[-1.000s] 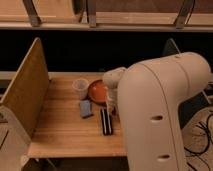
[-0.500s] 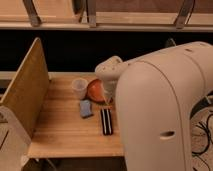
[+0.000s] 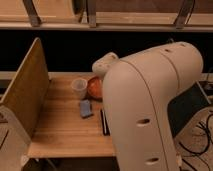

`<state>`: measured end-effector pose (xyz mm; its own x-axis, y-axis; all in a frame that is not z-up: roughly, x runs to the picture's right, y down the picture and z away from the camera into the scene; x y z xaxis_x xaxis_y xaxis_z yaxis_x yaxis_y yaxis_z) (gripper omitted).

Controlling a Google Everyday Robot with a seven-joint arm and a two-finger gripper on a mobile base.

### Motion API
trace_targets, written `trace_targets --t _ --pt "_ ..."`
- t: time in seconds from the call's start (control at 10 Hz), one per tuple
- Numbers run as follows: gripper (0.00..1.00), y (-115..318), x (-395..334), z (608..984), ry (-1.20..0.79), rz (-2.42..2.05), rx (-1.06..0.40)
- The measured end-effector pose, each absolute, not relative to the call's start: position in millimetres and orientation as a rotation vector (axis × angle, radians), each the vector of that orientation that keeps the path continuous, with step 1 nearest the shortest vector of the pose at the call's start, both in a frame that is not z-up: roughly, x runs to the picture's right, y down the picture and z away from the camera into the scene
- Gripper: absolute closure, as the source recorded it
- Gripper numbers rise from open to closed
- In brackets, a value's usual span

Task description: Place the pepper in the ceramic bowl

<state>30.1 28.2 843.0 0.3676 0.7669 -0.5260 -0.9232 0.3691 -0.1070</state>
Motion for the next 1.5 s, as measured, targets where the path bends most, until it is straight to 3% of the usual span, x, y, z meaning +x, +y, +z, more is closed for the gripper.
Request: trace_targets --t 0.4,0.8,1.0,1.1,1.5 --pt "1.00 -15.7 11.0 820.9 0.358 1.091 -0.309" --pt "0.99 -9.9 3.0 823.1 0.322 1.076 -0.332" --pt "0.94 -9.7 2.0 823.2 0.321 1.075 -0.333" --pt "0.90 -9.5 2.0 823.3 0.322 1.074 -0.333" --pt "0.51 -9.5 2.3 823.3 0.322 1.075 -0.333"
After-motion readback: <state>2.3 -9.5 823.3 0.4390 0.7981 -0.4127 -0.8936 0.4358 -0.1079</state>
